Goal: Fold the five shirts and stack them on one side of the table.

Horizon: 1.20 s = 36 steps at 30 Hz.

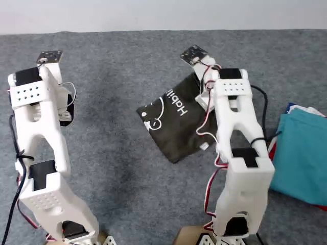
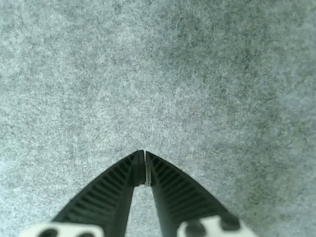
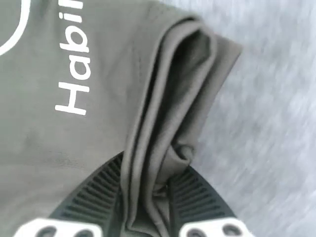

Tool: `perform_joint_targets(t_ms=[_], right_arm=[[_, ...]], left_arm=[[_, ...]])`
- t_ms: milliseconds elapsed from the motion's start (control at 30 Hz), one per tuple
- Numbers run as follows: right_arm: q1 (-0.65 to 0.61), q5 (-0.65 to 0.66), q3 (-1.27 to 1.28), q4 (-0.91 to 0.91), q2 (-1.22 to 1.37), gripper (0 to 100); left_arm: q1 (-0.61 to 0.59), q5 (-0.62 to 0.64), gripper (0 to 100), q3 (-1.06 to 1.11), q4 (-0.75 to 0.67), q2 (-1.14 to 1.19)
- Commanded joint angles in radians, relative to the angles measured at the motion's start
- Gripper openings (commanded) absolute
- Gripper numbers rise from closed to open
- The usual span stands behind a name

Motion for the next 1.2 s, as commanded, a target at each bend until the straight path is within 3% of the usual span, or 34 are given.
perform_joint_targets(t_ms=[0,100,167,300,867,1167], right_arm=[[-0.028,0.089,-0.199,-0.012,0.09,0.9],[-0.033,0.086,-0.308,-0.028,0.185,2.4],[-0.031,0.077,-0.371,-0.022,0.222,9.9],[-0.031,-0.127,-0.47,0.041,0.229,22.1],[-0.039,-1.037,-0.798,0.596,0.228,22.3],[-0.09,-1.25,-0.638,0.596,0.171,22.5]], left_arm=[[0.006,-0.008,1,-0.002,-0.011,-0.068],[0.006,-0.008,1,-0.001,-0.008,-0.072],[0.006,-0.008,1,-0.001,-0.006,-0.072],[0.002,-0.008,1,-0.001,0.005,-0.072],[0.005,-0.003,1,-0.001,0.009,-0.072],[0.002,-0.005,1,0.001,0.009,-0.072]])
